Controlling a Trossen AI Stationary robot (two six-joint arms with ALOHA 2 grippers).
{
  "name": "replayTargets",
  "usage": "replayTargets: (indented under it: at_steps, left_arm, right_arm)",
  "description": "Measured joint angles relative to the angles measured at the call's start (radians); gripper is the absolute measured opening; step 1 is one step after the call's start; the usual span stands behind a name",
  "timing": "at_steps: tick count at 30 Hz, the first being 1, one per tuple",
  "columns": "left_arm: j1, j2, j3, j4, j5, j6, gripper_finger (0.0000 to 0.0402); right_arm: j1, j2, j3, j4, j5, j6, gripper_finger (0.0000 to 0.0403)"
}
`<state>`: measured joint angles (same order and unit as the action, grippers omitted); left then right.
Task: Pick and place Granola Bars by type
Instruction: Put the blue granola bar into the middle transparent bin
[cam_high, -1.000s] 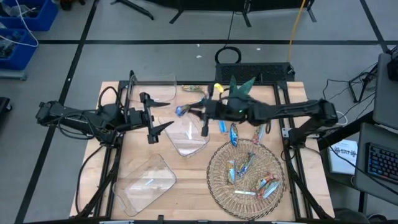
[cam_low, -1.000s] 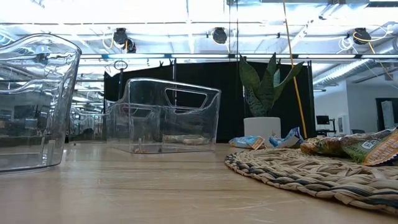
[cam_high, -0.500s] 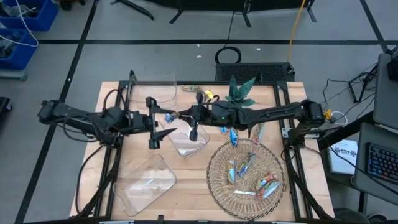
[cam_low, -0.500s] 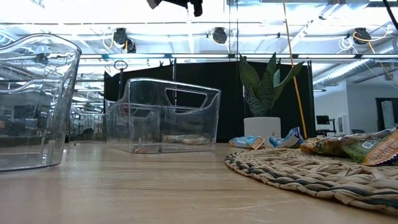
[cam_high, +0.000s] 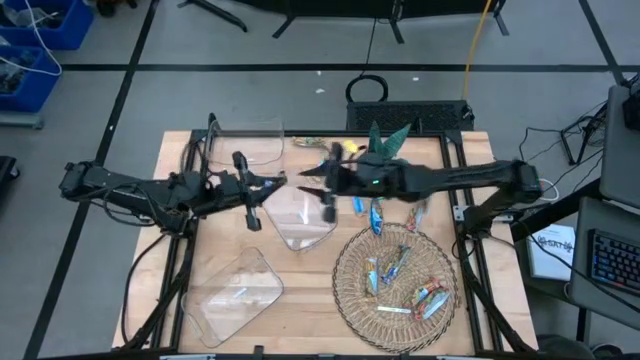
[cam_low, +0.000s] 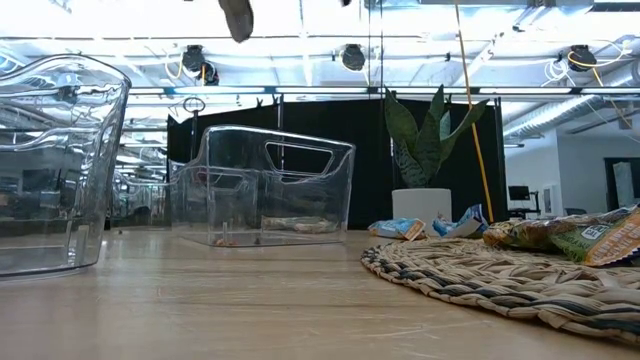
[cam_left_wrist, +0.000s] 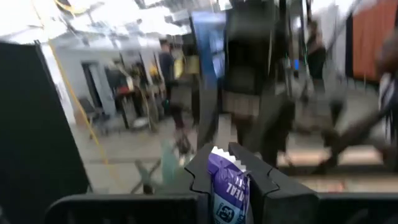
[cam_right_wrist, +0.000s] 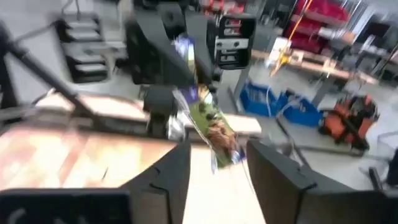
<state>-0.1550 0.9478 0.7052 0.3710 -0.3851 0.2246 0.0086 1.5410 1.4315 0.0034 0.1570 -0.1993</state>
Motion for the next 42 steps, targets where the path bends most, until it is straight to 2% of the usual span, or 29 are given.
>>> replayTargets:
  at_steps: [3, 8, 11, 14, 19, 22, 28, 32, 37, 42]
  left_arm:
    - [0.041, 0.015, 0.000, -0.128, 0.065, -0.029, 0.0039]
    - [0.110, 0.134, -0.002, -0.194, 0.167, -0.044, 0.0037]
    - [0.137, 0.219, 0.000, -0.198, 0.227, -0.074, 0.0037]
    - [0.144, 0.303, 0.000, -0.227, 0.235, -0.139, 0.0036]
    - [0.150, 0.424, 0.000, -0.204, 0.230, -0.189, 0.0035]
    - [0.165, 0.490, -0.001, -0.200, 0.231, -0.227, 0.0035]
    - [0.186, 0.570, 0.000, -0.189, 0.259, -0.313, 0.0037]
    - [0.194, 0.549, -0.001, -0.184, 0.294, -0.376, 0.0107]
    - [0.195, 0.463, 0.000, -0.174, 0.327, -0.422, 0.0205]
    - [0.178, 0.363, 0.022, -0.170, 0.335, -0.434, 0.0270]
  right_arm:
    - [0.000, -0.110, 0.000, -0.191, -0.001, 0.049, 0.0176]
    - [0.026, -0.251, -0.005, -0.423, -0.004, 0.164, 0.0195]
    - [0.063, -0.320, -0.052, -0.452, -0.007, 0.222, 0.0195]
    - [0.103, -0.375, -0.130, -0.438, -0.008, 0.293, 0.0192]
    - [0.151, -0.407, -0.337, -0.428, -0.009, 0.434, 0.0199]
    - [0.160, -0.422, -0.462, -0.423, -0.055, 0.493, 0.0207]
    - [0.164, -0.469, -0.609, -0.493, 0.055, 0.810, 0.0209]
    - [0.179, -0.443, -0.665, -0.494, 0.063, 0.969, 0.0200]
    - [0.187, -0.411, -0.726, -0.504, 0.168, 1.140, 0.0197]
    - [0.184, -0.365, -0.777, -0.496, 0.266, 1.319, 0.0197]
